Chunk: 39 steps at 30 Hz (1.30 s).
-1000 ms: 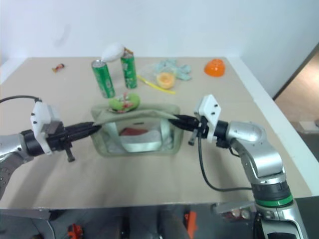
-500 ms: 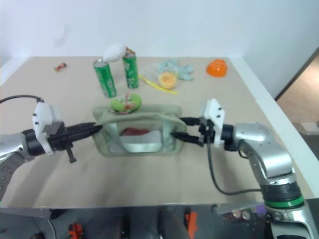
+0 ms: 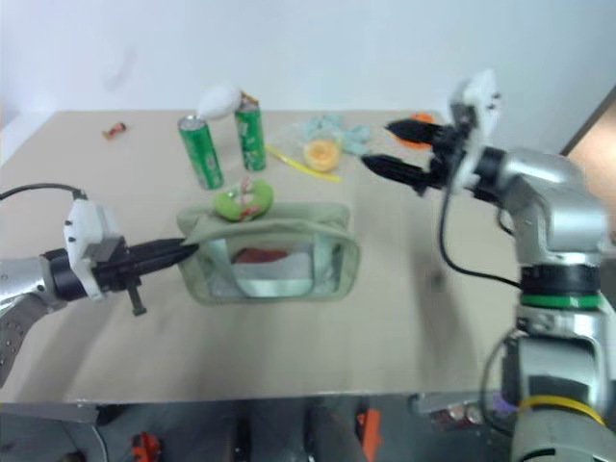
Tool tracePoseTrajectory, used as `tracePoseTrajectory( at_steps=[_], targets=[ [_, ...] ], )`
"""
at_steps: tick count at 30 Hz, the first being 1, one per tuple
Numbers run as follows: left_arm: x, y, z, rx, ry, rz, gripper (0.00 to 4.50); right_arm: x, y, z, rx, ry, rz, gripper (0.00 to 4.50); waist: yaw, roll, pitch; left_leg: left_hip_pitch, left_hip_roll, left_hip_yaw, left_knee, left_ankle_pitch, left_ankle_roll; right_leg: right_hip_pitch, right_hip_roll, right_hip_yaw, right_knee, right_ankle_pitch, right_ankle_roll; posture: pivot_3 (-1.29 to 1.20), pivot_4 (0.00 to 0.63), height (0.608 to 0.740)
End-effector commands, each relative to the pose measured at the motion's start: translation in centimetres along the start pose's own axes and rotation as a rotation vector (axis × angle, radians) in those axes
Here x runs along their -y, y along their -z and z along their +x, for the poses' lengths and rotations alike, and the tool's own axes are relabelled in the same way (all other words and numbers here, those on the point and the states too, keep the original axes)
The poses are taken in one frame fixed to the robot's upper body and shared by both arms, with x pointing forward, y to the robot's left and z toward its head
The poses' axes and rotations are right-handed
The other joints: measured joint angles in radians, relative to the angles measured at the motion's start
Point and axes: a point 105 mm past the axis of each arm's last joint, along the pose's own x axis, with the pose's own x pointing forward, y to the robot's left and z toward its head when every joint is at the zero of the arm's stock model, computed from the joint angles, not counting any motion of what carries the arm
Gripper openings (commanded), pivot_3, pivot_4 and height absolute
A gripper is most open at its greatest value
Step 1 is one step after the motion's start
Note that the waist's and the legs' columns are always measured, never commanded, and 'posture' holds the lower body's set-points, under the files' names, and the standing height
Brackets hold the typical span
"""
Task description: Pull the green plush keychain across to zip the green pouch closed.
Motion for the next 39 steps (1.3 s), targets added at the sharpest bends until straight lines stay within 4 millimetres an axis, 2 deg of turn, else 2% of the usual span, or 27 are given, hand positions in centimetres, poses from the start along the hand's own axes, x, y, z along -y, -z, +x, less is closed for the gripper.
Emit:
tracePoseTrajectory(
  at_steps=[1,4,7,19,22,31,32,39],
  targets=[
    [0.7,0.2,0.4,-0.008,0.035,0.001,0.0,-1.7,-1.3,3.1,0.036,-0.088,-0.017,4.06,0.005,0.0,0.0,-0.002,0.001,-0.001,0.0,0.0,0.0,-0.001,-0.001,-0.001,0.0,0.0,0.0,0.0,0.15,0.74],
    [0.9,0.2,0.4,-0.011,0.037,0.003,0.0,-4.2,-0.8,5.4,0.029,-0.198,0.016,4.06,0.007,0.0,0.0,-0.004,-0.001,-0.001,0.001,0.0,0.0,-0.002,-0.004,-0.001,0.0,-0.001,0.002,0.0,0.15,0.74],
    [0.9,0.3,0.3,-0.013,0.034,0.002,0.0,-4.7,-0.8,6.2,0.029,-0.222,0.03,4.06,0.013,0.0,0.0,-0.006,-0.003,-0.001,0.001,-0.001,0.001,-0.003,-0.005,-0.002,0.0,-0.002,0.003,0.0,0.15,0.74],
    [0.9,0.5,0.2,-0.021,0.026,0.007,0.0,-6.5,1.5,6.6,-0.084,-0.338,0.105,4.06,0.02,0.001,0.0,-0.005,0.0,-0.002,0.001,0.0,0.001,-0.003,-0.003,-0.004,0.0,-0.001,0.001,0.0,0.15,0.74],
    [0.8,0.6,0.1,-0.023,0.021,0.01,0.0,-6.8,1.6,6.5,-0.093,-0.365,0.098,3.24,0.02,0.001,0.0,-0.005,0.0,-0.002,0.001,0.0,0.001,-0.003,-0.003,-0.003,0.0,-0.001,0.001,0.0,0.15,0.74],
    [0.5,0.7,0.2,-0.03,0.017,0.017,0.0,-7.5,1.0,6.3,-0.046,-0.401,0.082,0.16,0.02,0.001,0.0,-0.005,0.0,-0.002,0.001,0.0,0.001,-0.003,-0.003,-0.004,0.0,-0.001,0.001,0.0,0.15,0.74],
    [0.5,0.7,0.2,-0.031,0.014,0.018,0.0,-7.6,0.8,6.1,-0.039,-0.405,0.077,0.05,0.02,0.001,0.0,-0.005,0.0,-0.002,0.001,0.0,0.001,-0.003,-0.003,-0.004,0.0,-0.001,0.001,0.0,0.15,0.74],
    [-0.5,0.6,0.2,-0.024,-0.04,0.015,0.0,-7.8,-0.8,5.2,0.045,-0.393,0.046,0.05,0.021,0.001,0.0,-0.006,0.0,-0.002,0.001,0.0,0.001,-0.003,-0.003,-0.004,0.0,-0.001,0.001,0.0,0.15,0.74]
  ],
)
